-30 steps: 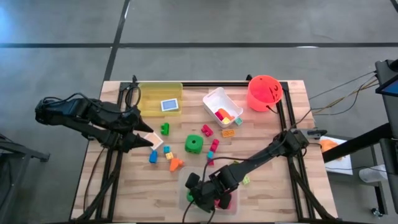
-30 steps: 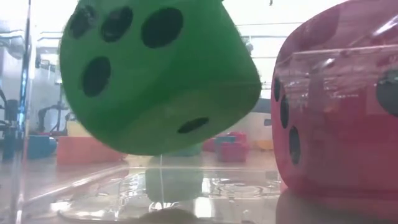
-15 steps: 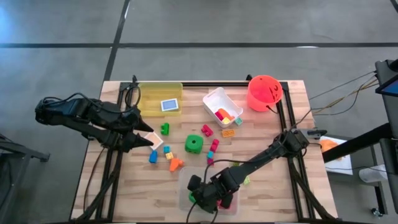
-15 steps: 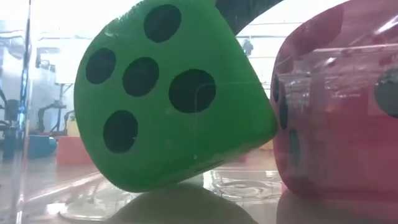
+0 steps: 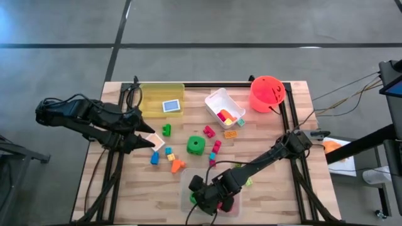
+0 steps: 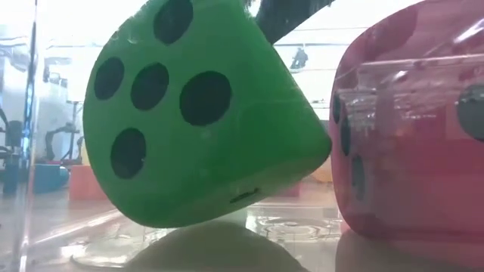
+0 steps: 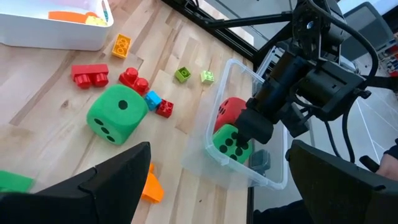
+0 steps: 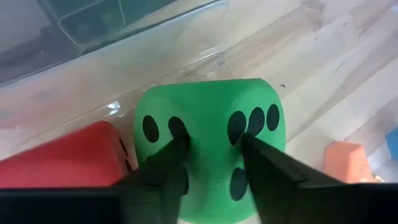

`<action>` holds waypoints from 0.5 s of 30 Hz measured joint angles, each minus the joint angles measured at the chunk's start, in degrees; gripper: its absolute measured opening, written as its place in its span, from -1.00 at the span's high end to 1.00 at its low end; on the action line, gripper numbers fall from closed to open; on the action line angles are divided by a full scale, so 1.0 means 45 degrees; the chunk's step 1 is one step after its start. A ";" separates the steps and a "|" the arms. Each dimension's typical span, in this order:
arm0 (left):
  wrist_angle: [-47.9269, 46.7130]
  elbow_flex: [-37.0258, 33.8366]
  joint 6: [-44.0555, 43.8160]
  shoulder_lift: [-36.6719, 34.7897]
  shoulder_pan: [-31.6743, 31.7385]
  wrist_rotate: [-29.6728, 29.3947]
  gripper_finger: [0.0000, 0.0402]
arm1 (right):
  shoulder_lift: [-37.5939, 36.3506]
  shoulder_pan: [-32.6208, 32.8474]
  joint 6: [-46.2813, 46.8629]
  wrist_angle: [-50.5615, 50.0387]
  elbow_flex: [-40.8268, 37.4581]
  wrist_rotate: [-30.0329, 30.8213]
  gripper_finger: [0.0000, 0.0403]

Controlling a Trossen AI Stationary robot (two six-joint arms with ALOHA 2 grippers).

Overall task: Pick & Place Toys
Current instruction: Put the green dice into the transparent bin

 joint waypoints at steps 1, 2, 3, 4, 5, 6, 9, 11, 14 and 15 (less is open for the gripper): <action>0.0000 0.0000 0.0000 0.0000 0.0000 0.0000 -0.84 | 0.0000 0.0005 -0.0094 0.0000 0.0000 -0.0005 0.14; 0.0000 0.0000 0.0000 0.0000 -0.0003 0.0000 -0.84 | 0.0000 0.0013 -0.0182 -0.0005 0.0000 -0.0009 0.03; -0.0005 0.0000 0.0000 0.0000 -0.0002 0.0000 -0.84 | 0.0000 0.0033 -0.0202 -0.0005 0.0000 -0.0006 -0.07; -0.0005 0.0000 0.0000 0.0000 0.0001 0.0000 -0.84 | 0.0000 0.0046 -0.0197 -0.0005 0.0000 0.0000 -0.16; -0.0010 0.0000 0.0000 0.0000 0.0001 0.0000 -0.84 | 0.0000 0.0068 -0.0188 -0.0005 0.0000 0.0020 -0.24; -0.0010 0.0000 0.0000 0.0000 0.0001 0.0000 -0.84 | 0.0000 0.0093 -0.0186 -0.0010 0.0014 0.0036 -0.31; -0.0022 0.0000 0.0000 0.0000 -0.0002 0.0000 -0.84 | -0.0036 0.0177 -0.0272 -0.0072 0.0095 0.0059 -0.47; -0.0029 0.0000 0.0000 0.0004 0.0001 0.0000 -0.84 | -0.0074 0.0244 -0.0346 -0.0227 0.0300 0.0215 -0.53; -0.0021 0.0000 -0.0251 0.0005 -0.0002 -0.0052 -0.84 | -0.0126 0.0323 -0.0176 -0.0770 0.0732 0.0808 -0.57; -0.0024 0.0000 -0.0477 0.0007 -0.0003 -0.0098 -0.84 | -0.0138 0.0346 -0.0006 -0.0998 0.0899 0.0930 -0.57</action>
